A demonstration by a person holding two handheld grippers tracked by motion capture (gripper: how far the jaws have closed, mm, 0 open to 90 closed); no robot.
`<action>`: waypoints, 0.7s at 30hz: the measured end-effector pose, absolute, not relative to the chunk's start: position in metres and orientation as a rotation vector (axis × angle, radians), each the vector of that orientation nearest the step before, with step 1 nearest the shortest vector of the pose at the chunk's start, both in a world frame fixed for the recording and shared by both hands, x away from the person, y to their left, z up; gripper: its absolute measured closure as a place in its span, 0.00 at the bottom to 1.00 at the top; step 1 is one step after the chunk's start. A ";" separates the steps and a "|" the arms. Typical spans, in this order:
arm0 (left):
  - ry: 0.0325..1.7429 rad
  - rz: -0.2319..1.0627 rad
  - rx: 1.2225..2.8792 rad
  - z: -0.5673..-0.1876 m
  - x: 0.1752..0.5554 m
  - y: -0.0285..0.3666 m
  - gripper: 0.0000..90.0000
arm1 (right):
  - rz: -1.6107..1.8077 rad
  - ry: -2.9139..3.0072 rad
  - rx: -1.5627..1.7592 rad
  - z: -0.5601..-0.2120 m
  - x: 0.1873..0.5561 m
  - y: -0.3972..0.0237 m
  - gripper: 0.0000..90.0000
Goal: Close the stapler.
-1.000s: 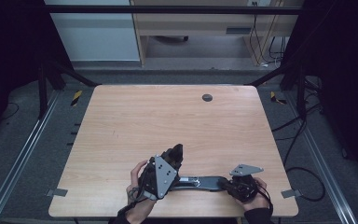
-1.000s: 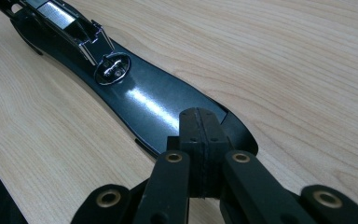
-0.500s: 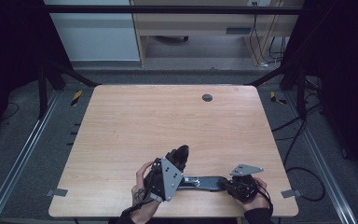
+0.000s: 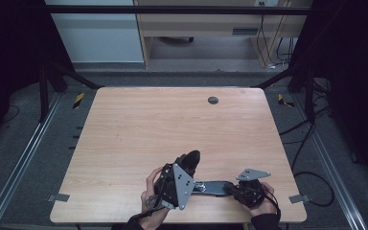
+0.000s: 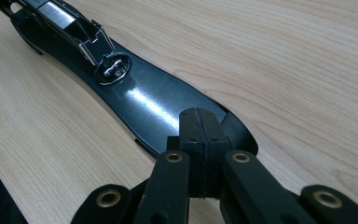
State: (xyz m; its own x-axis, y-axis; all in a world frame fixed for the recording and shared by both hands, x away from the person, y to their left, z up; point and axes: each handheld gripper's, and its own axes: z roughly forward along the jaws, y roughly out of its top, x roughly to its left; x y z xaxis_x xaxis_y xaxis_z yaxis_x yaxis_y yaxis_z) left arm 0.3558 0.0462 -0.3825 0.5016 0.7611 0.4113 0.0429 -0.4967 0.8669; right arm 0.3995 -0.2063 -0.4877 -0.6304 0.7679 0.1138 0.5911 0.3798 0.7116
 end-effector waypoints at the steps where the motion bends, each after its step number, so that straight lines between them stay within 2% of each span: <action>1: 0.663 1.060 1.889 -0.383 0.356 0.046 0.64 | 1.092 2.405 1.209 -0.488 0.400 -0.206 1.00; 21: 0.626 1.167 1.905 -0.391 0.352 0.029 0.65 | 1.091 2.404 1.208 -0.488 0.400 -0.206 1.00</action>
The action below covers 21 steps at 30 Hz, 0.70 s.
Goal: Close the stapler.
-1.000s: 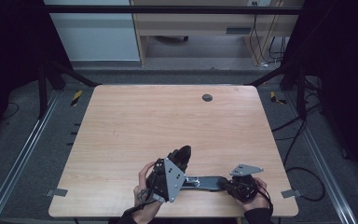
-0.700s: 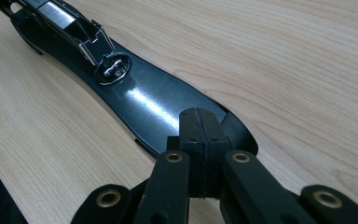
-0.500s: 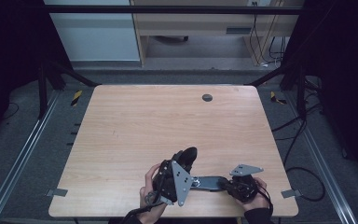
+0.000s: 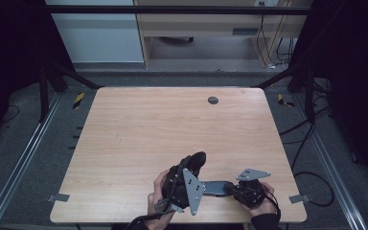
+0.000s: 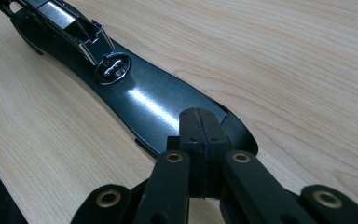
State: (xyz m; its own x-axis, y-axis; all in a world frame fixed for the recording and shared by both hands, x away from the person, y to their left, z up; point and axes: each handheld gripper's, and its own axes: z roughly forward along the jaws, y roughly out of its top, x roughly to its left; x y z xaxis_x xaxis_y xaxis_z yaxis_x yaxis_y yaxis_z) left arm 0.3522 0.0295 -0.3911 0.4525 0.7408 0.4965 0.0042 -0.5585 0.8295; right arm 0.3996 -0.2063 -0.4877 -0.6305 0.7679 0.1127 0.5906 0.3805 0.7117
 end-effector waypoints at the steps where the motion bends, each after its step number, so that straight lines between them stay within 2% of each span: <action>1: 0.626 1.169 1.904 -0.391 0.352 0.029 0.65 | 1.091 2.404 1.207 -0.488 0.400 -0.206 1.00; 21: 0.571 1.233 1.945 -0.402 0.350 0.010 0.65 | 1.097 2.403 1.205 -0.488 0.400 -0.206 1.00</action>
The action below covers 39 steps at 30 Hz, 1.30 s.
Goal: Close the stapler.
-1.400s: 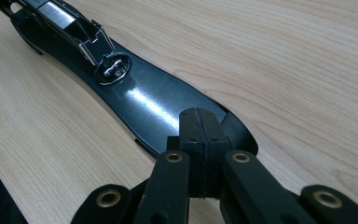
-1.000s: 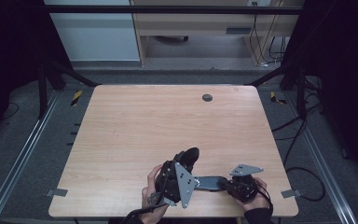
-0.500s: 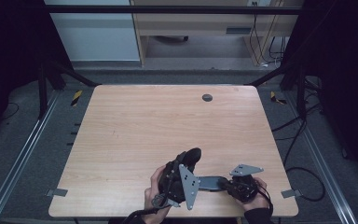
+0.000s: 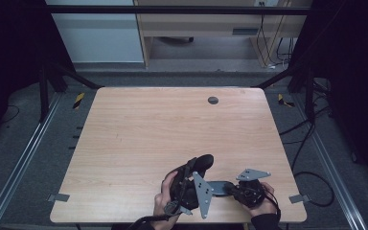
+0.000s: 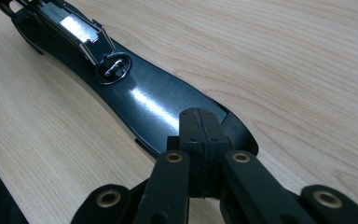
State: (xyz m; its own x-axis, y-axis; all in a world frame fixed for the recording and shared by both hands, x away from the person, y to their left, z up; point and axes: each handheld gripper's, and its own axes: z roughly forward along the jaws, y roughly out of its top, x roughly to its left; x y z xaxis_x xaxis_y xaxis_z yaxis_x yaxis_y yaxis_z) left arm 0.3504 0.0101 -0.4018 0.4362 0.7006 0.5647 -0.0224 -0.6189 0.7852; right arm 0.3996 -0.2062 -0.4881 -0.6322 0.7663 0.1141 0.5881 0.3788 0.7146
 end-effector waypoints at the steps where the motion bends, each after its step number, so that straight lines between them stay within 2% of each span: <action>1: 0.566 1.239 1.948 -0.402 0.350 0.009 0.65 | 1.095 2.405 1.207 -0.488 0.400 -0.206 1.00; 39: 0.435 1.351 2.040 -0.427 0.348 -0.022 0.64 | 1.098 2.412 1.202 -0.488 0.399 -0.207 1.00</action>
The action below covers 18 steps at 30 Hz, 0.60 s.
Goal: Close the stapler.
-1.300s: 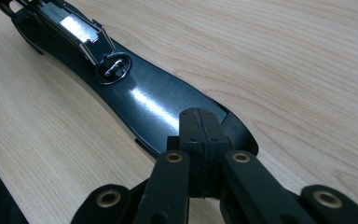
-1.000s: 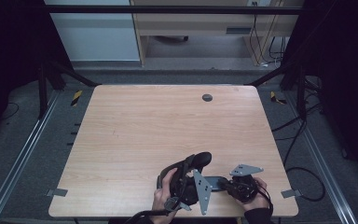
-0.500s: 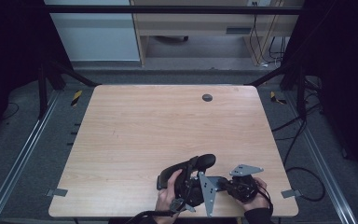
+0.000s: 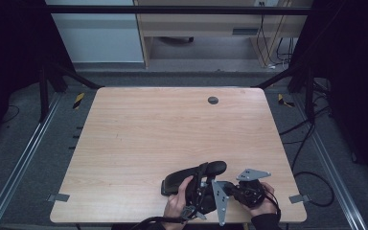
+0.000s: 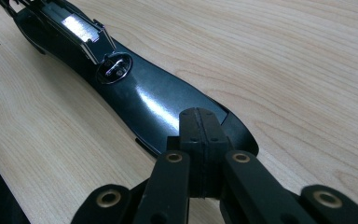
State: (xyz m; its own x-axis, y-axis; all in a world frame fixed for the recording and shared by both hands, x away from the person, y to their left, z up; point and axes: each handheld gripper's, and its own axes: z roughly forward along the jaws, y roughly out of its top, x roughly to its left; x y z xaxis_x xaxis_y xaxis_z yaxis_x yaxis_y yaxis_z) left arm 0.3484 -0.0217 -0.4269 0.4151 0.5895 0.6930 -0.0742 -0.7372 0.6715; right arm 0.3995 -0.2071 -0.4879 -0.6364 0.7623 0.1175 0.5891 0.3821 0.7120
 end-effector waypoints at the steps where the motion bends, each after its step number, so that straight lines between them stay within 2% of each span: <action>1: 0.430 1.356 2.044 -0.427 0.348 -0.022 0.64 | 1.099 2.412 1.202 -0.488 0.399 -0.207 1.00; 18: 0.397 1.398 2.060 -0.439 0.347 -0.032 0.64 | 1.108 2.413 1.212 -0.488 0.400 -0.209 1.00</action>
